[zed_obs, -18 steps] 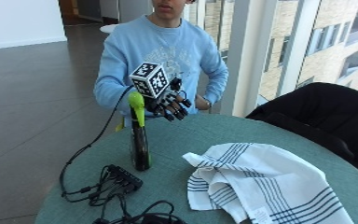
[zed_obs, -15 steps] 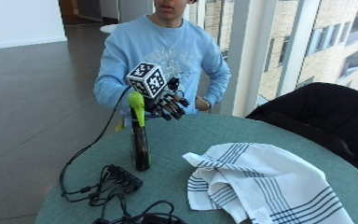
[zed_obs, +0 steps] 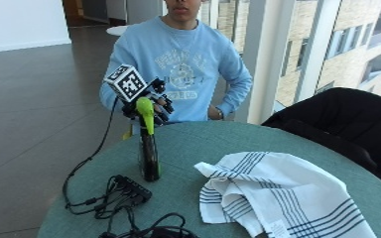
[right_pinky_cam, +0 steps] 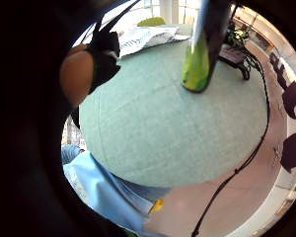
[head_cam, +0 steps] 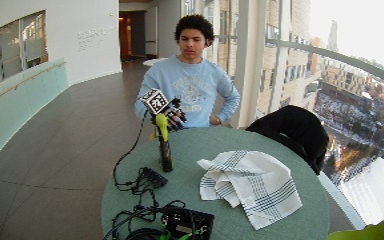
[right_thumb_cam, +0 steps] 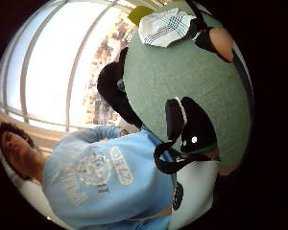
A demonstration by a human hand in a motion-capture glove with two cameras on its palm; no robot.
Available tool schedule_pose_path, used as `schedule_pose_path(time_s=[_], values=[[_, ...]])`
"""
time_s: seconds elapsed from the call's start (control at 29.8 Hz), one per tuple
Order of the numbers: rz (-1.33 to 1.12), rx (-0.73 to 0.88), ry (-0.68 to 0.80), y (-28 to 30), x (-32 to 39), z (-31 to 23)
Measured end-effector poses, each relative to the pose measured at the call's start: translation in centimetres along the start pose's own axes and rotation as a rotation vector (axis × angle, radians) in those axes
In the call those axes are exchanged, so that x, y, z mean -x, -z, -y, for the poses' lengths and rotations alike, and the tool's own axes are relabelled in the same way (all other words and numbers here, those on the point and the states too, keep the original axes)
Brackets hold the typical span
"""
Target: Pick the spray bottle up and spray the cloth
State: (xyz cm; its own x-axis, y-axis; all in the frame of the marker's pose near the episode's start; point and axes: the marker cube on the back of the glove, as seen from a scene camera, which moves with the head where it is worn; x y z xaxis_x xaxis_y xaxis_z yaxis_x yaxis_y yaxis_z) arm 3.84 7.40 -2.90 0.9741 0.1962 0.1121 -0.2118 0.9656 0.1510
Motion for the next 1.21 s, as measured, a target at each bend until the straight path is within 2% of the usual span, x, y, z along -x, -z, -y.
schedule_pose_path(time_s=[0.23,0.37,0.5,0.67,1.21], values=[[0.291,-0.126,-0.113,0.8,-3.3,-1.7],[0.318,-0.220,-0.177,1.4,-5.2,-1.5],[0.357,-0.292,-0.151,1.7,-6.7,-0.8],[0.387,-0.384,-0.244,2.6,-7.8,1.3],[0.601,-0.503,-0.271,1.6,-10.4,8.5]])
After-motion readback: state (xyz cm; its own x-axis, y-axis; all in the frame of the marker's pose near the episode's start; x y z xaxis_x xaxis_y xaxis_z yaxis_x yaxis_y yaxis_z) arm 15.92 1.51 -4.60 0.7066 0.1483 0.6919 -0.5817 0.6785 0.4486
